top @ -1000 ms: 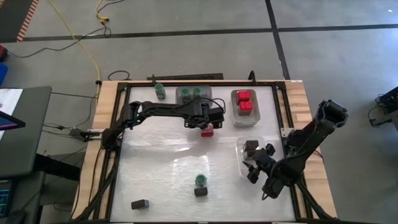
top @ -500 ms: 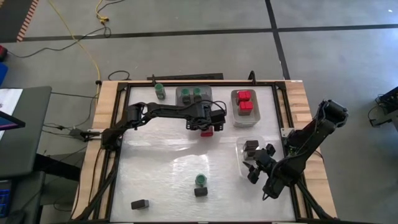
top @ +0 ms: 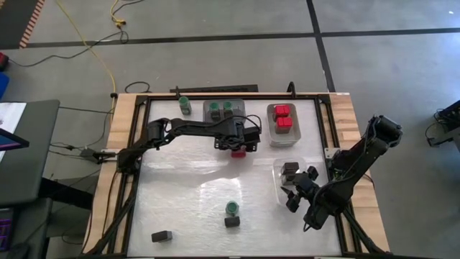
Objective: Sort spices by type
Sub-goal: Put the center red seasoning can into the gray bin
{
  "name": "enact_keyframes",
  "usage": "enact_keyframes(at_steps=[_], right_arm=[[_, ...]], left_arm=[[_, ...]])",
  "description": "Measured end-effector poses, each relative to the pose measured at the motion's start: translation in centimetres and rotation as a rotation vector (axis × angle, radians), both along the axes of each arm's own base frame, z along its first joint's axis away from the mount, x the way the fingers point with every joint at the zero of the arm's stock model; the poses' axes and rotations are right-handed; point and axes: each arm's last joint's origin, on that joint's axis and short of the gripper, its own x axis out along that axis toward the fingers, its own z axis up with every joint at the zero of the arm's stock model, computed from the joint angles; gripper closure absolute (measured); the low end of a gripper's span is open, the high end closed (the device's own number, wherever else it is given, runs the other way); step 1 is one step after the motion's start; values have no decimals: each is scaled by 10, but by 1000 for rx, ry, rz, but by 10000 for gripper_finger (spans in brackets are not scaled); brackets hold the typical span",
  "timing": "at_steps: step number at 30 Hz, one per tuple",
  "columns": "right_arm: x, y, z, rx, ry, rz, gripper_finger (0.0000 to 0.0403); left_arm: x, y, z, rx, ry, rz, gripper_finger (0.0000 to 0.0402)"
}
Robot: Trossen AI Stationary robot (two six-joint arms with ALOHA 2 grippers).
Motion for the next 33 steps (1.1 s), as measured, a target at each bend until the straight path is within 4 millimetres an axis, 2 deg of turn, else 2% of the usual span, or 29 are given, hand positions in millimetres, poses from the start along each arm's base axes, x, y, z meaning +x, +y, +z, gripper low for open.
enact_keyframes(at_steps=[5,8,11,16,23,29,33], right_arm=[[0,0,0,1,0,1,117],[0,0,0,0,1,0,117],[0,0,0,-5,4,4,117],[1,-1,0,-8,5,-1,117],[2,-1,0,-1,-1,-5,117],[2,-1,0,1,-3,-5,117],[2,-1,0,-1,-3,-5,117]], left_arm=[[3,-2,-16,-34,34,-28,48],[3,-1,-14,-70,26,-63,66],[0,0,-4,-112,12,-110,87],[-13,0,30,-278,-42,-217,104],[-49,3,64,-500,45,-303,104],[-82,6,77,-599,249,-362,104],[-82,5,81,-580,213,-449,104]])
